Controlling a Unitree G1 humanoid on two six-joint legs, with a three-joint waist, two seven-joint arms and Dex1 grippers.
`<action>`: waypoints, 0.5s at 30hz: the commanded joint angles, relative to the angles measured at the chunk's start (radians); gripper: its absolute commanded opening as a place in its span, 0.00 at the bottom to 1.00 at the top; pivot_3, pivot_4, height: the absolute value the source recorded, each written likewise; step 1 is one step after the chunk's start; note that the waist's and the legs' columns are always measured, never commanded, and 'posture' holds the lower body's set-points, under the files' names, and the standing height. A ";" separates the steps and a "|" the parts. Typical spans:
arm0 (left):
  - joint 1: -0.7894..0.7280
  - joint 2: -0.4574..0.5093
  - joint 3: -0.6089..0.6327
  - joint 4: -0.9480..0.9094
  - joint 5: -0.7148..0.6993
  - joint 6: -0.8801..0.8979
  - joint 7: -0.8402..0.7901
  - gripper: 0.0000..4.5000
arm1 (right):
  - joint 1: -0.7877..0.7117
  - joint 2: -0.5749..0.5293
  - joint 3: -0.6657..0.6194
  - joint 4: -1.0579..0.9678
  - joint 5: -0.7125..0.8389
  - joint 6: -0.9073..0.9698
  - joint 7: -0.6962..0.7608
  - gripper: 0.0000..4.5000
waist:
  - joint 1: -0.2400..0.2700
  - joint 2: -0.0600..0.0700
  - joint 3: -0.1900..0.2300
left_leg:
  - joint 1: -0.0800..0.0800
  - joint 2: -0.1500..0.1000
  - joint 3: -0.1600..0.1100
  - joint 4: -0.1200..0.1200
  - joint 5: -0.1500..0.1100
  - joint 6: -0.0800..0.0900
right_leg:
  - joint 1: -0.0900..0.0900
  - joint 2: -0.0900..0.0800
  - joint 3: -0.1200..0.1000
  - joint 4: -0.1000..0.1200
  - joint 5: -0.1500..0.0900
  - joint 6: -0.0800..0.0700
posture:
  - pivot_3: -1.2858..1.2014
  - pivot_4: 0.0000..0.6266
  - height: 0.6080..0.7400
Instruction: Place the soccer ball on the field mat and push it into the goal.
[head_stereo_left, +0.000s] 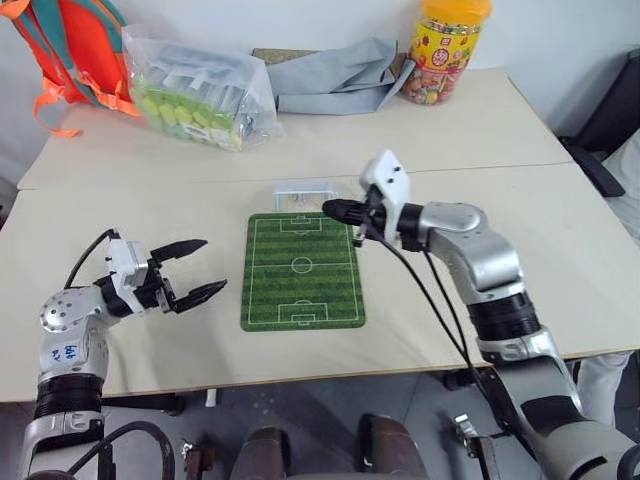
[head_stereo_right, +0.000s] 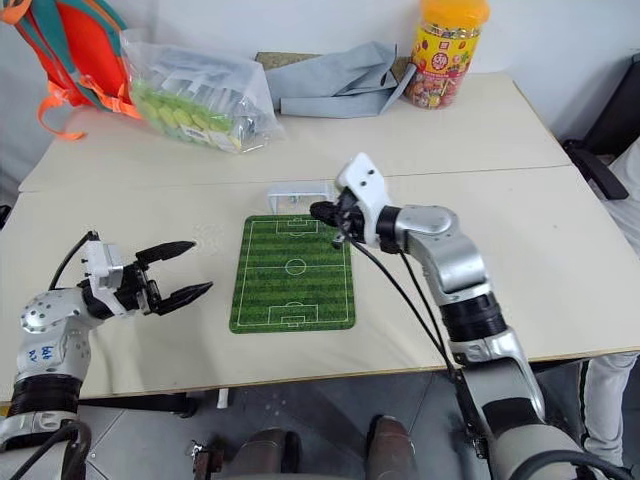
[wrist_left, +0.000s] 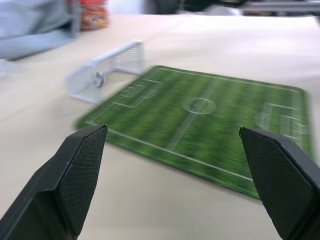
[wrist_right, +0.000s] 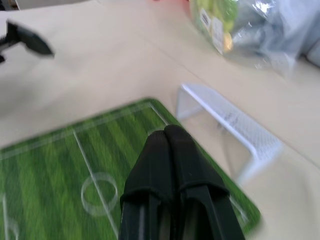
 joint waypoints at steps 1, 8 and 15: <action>-0.030 0.019 0.039 0.029 -0.009 0.003 0.027 1.00 | 0.054 -0.097 -0.063 -0.055 0.053 -0.058 0.116 0.00 | 0.001 0.000 0.000 | 0.000 0.000 0.000 0.000 0.000 0.000 | 0.000 0.000 0.000 0.000 0.000 0.000 | 0.52 0.24 1.00; -0.095 0.077 0.094 0.161 0.001 0.051 0.095 1.00 | 0.222 -0.309 -0.159 0.129 0.107 -0.315 0.428 0.13 | 0.001 -0.002 0.001 | 0.000 0.000 0.001 0.000 0.000 0.001 | 0.001 0.000 0.000 -0.002 0.000 0.000 | 0.52 0.24 1.00; -0.083 0.151 0.157 0.263 -0.039 0.039 -0.040 1.00 | 0.230 -0.372 -0.255 0.409 0.112 -0.491 0.536 0.66 | -0.004 -0.002 0.001 | 0.002 0.000 0.004 0.000 0.000 0.000 | 0.001 0.000 0.001 -0.001 0.000 0.000 | 0.52 0.24 1.00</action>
